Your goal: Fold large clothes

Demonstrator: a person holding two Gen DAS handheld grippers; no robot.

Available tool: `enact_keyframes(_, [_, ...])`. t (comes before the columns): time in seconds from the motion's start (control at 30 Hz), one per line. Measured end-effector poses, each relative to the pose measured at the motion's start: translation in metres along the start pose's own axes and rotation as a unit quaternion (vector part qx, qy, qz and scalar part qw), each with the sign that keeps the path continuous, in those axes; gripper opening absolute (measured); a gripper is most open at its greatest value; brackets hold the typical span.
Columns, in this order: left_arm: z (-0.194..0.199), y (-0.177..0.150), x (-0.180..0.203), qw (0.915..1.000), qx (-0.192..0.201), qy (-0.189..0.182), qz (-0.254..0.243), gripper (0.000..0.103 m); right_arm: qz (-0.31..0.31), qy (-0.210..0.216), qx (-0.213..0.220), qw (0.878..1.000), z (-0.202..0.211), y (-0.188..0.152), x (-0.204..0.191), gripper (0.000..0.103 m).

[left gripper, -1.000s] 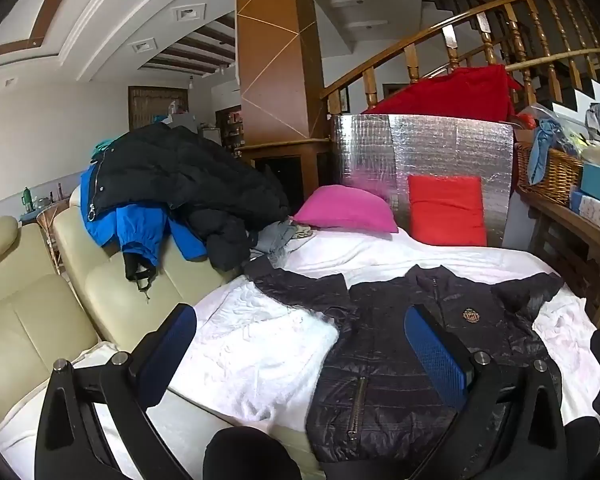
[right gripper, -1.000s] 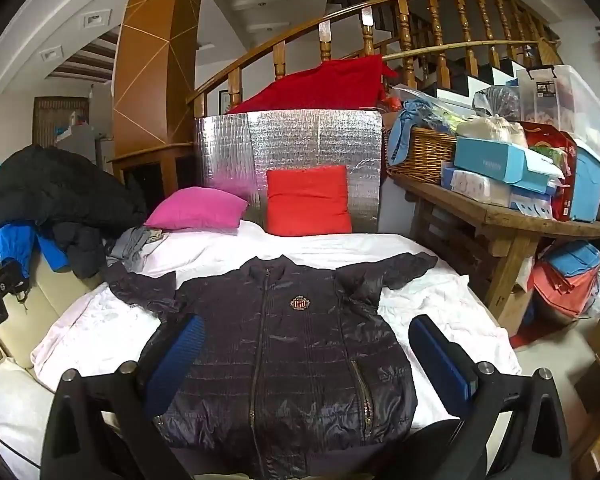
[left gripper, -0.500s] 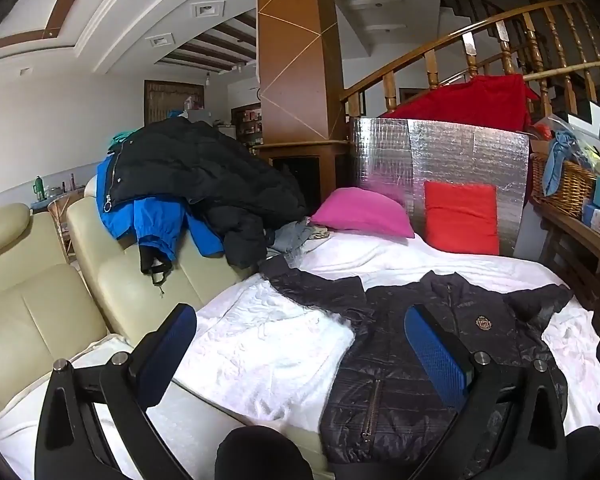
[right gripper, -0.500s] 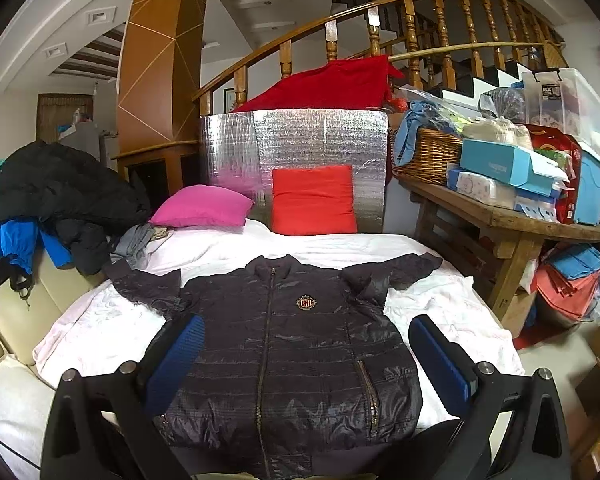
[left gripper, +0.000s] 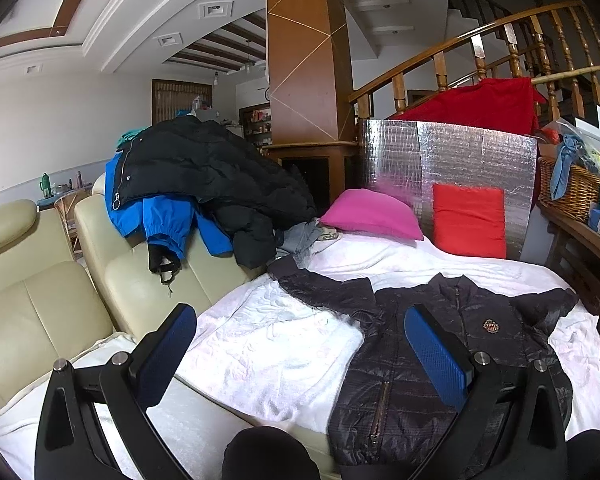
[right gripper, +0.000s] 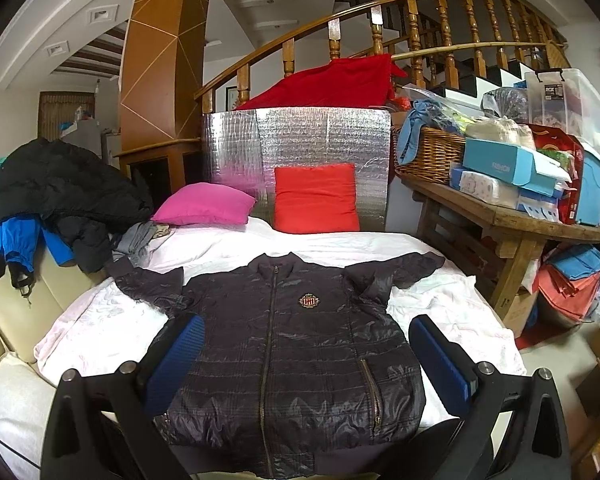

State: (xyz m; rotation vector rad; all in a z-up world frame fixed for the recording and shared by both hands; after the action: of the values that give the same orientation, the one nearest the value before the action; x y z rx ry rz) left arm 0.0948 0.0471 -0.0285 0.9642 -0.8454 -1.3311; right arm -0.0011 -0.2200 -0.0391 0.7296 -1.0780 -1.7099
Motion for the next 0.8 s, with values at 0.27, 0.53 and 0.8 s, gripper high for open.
enact_keyframes(0.27, [-0.0039,-0.0017,-0.0002,1.0000,-0.004,0.000,0.000,0.103,-0.001,0.001,-0.002,1.000,-0.0008,-0.0017,0.0006,0.103])
enact_keyframes(0.53, [-0.0058,-0.0038,-0.0020,1.0000,-0.007,-0.001,-0.001,0.103,-0.001,0.001,-0.004,1.000,-0.0017,-0.0032,-0.0002,0.103])
enact_keyframes(0.8, [-0.0095,-0.0062,0.0003,0.9999,-0.011,0.000,-0.006,0.103,-0.003,0.001,-0.010,1.000,-0.0062,-0.0064,0.0000,0.103])
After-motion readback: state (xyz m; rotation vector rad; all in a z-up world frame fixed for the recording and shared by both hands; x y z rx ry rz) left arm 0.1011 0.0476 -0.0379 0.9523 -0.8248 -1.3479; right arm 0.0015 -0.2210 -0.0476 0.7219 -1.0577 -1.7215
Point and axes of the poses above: each gripper's, at about its wrist camera, not at the fingertips, and z roughly against the way its jaws point, x to its right, y to its top, the point moved 10 cm from there along -z, roughly the way its jaws point, and after that the axes turned 3 degrees about -x, right-handed, at the moved point
